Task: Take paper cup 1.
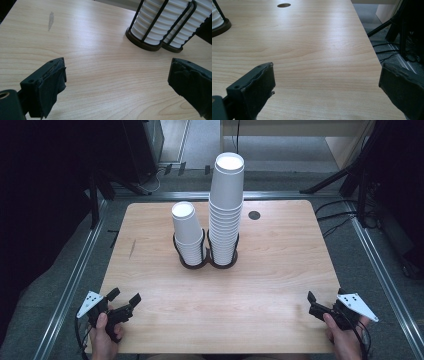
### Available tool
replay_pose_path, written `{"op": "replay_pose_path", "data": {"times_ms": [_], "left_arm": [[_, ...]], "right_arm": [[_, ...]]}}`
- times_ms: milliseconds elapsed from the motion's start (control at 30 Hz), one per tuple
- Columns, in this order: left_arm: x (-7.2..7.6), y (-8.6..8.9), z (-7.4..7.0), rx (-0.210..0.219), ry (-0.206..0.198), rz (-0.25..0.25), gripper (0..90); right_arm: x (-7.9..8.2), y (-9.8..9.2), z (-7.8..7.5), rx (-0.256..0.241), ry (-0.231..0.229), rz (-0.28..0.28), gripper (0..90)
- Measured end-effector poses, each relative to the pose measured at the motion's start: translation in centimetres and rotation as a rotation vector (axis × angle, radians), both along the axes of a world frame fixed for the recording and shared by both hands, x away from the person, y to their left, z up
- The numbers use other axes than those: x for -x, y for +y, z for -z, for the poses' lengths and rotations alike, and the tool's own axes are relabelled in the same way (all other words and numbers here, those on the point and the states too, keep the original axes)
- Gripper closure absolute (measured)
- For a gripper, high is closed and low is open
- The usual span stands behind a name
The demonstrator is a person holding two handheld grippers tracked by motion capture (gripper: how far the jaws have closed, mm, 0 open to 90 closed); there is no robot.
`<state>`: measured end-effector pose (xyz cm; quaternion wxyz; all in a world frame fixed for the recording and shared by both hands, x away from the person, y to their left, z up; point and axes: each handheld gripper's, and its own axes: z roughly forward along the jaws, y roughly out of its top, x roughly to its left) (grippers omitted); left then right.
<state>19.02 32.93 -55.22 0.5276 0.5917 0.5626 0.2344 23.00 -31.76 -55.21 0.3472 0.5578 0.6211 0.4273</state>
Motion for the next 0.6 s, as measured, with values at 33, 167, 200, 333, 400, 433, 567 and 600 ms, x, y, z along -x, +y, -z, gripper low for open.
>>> {"op": "replay_pose_path", "data": {"times_ms": [33,167,200,333,400,433,567,600], "left_arm": [[0.0,0.0,0.0,0.0,0.0,0.0,1.8],[0.0,-0.1,-0.1,-0.006,0.0,-0.01,1.8],[0.0,-0.2,-0.1,-0.012,-0.004,-0.015,1.8],[0.1,-0.6,-0.2,-0.052,-0.005,-0.023,1.8],[0.1,-0.7,-0.2,-0.057,-0.002,-0.025,1.8],[0.1,-0.7,-0.3,-0.061,-0.003,-0.025,1.8],[0.0,-0.9,-0.3,-0.068,-0.002,-0.024,1.9],[-0.1,-1.0,-0.4,-0.068,-0.003,-0.02,1.9]], "right_arm": [[0.0,0.0,0.0,0.0,0.0,0.0,0.6],[0.0,-0.3,-0.1,-0.022,-0.005,0.006,0.6],[0.1,-0.3,-0.1,-0.025,-0.006,0.007,0.6],[0.1,-0.2,-0.4,-0.038,-0.007,0.0,0.7],[0.1,0.2,-0.6,-0.033,-0.015,-0.011,0.6],[0.1,0.5,-0.8,-0.036,-0.02,-0.02,0.6],[-0.1,1.4,-1.7,-0.053,-0.032,-0.027,0.7],[-0.3,1.8,-2.1,-0.071,-0.033,-0.031,0.7]]}}
